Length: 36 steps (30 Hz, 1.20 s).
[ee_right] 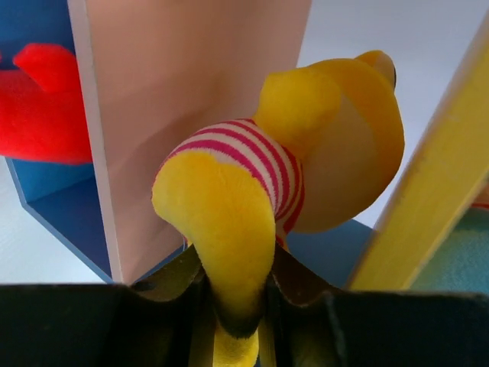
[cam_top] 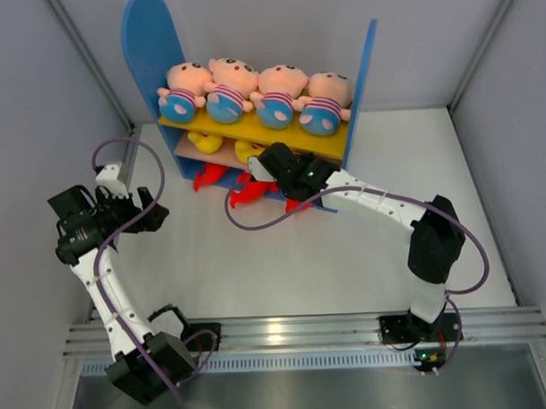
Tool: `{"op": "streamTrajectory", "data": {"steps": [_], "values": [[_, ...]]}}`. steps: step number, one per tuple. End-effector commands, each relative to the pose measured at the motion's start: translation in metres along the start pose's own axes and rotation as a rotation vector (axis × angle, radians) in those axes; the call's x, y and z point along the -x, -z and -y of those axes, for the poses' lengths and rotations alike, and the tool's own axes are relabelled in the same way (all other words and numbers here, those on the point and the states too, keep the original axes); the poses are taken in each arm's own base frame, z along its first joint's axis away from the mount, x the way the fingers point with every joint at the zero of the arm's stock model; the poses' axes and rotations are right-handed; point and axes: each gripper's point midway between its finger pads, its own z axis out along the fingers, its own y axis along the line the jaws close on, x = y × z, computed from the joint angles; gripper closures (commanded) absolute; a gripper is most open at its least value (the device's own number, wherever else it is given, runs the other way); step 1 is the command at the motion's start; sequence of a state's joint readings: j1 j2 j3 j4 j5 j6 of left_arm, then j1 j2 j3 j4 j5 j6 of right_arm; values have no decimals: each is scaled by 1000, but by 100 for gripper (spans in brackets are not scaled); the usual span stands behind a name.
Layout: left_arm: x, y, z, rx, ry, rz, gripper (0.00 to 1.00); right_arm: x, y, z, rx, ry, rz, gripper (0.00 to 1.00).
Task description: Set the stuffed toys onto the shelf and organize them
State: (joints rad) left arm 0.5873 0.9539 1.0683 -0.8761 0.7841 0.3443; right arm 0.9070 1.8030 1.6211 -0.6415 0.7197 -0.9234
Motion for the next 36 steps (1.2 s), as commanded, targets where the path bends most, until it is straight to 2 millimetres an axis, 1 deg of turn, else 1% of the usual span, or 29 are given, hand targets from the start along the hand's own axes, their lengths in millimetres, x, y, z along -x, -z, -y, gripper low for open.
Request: {"op": "streamTrajectory", "data": {"steps": [1, 2, 3, 4, 6, 7, 9, 11, 12, 13, 14, 17, 21, 23, 24, 25, 26, 27, 28, 29, 30, 31, 32, 33, 34, 35, 36], "values": [[-2, -2, -3, 4, -20, -4, 14, 9, -18, 13, -85, -46, 13, 78], [-2, -2, -3, 1, -20, -3, 14, 9, -20, 15, -101, -58, 14, 77], [-3, -2, -3, 1, -20, -3, 14, 9, -20, 14, -104, -66, 9, 70], [-3, -2, -3, 0, -18, -6, 14, 7, -20, 15, -112, -75, -2, 66], [-3, -2, -3, 2, -18, -6, 14, 9, -17, 14, -109, -95, 6, 56], [-3, -2, -4, 5, -18, -6, 14, 8, -14, 15, -111, -103, 11, 52], [-4, -3, -4, 2, -14, -8, 14, 10, -10, 13, -112, -104, 23, 40], [-3, -3, -3, 1, -14, -8, 14, 9, -4, 17, -127, -108, 22, 39], [-3, -3, -3, -1, -12, -9, 14, 9, 0, 16, -133, -102, 20, 36], [-3, -3, -3, -1, -10, -9, 14, 10, 4, 18, -140, -103, 25, 14], [-3, -4, -4, -1, -8, -10, 14, 10, 6, 18, -141, -102, 22, 1], [-3, -3, -5, 6, -10, -14, 14, 15, 16, 17, -145, -89, 29, 1], [-1, -2, -3, 6, -17, -4, 14, 28, 36, 13, -149, -101, 81, 1], [-3, -1, -2, 3, -16, -3, 14, 31, 49, 14, -152, -117, 104, 1], [-5, -2, -1, 1, -15, -5, 14, 39, 58, 10, -147, -134, 134, 1], [-5, -2, -1, 2, -14, -5, 14, 40, 69, 11, -145, -153, 159, 1], [-7, -2, -1, 3, -12, -7, 14, 47, 81, 3, -122, -184, 189, 1], [-11, -3, -1, 3, -8, -13, 14, 53, 89, -4, -94, -213, 229, 1], [-14, -3, -2, 6, -2, -19, 14, 55, 104, -2, -78, -273, 279, 1], [-17, -4, -3, 13, -1, -28, 15, 57, 110, -11, -41, -323, 314, 1], [-24, -7, -5, 14, 10, -42, 16, 66, 118, -25, 49, -453, 379, 1], [-28, -8, -7, 16, -2, -53, 16, 61, 130, -23, 79, -544, 426, 1], [-32, -9, -9, 26, -4, -64, 17, 54, 124, -46, 140, -644, 408, 1], [-41, -11, -15, 45, 7, -92, 17, 53, 125, -52, 165, -717, 433, 1], [-45, -12, -17, 52, 7, -104, 17, 41, 136, -48, 164, -804, 466, 1], [-48, -12, -20, 59, -5, -113, 17, 28, 125, -79, 207, -886, 420, 1], [-55, -14, -22, 64, -4, -131, 17, 13, 119, -82, 180, -989, 389, 1]]}}
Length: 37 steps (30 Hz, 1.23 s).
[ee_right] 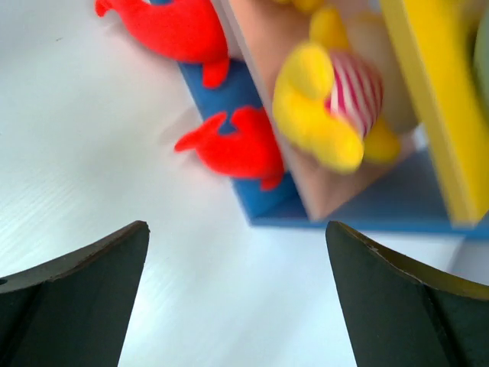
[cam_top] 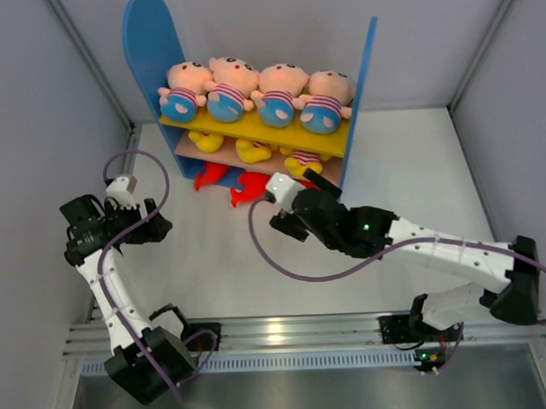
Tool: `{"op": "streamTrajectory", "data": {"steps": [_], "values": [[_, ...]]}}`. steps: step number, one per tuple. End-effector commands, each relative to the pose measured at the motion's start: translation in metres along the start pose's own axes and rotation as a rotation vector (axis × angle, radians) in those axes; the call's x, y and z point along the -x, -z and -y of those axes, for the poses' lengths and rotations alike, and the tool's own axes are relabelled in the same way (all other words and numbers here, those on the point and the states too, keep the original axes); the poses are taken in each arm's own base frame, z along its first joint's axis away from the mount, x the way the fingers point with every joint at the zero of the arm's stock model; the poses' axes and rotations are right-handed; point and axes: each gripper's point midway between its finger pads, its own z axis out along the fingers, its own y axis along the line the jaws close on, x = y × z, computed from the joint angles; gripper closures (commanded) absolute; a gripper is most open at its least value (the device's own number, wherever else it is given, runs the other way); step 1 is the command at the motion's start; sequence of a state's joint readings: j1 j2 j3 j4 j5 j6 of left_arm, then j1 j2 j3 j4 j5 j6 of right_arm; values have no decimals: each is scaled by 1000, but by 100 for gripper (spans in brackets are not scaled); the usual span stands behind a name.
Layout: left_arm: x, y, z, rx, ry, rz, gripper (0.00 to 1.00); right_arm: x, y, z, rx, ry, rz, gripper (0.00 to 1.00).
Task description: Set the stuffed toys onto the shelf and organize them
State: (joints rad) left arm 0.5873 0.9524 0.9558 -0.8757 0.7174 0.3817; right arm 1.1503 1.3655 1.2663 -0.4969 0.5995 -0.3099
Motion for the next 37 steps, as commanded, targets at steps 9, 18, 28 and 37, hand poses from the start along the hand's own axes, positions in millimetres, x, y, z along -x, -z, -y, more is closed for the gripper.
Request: {"op": "streamTrajectory", "data": {"steps": [9, 18, 28, 37], "values": [[-37, -21, -31, 41, -25, -153, 18, -194, 62, 65, -493, -1078, -62, 1], [-67, -32, -62, 126, -62, -263, 15, -282, 62, 128, -557, -1304, -291, 1], [-104, -42, -88, 216, -72, -361, 15, -313, 67, 145, -658, -1339, -354, 1], [-102, -41, -85, 210, -77, -345, 15, -306, 63, 144, -612, -1292, -288, 1]]}}
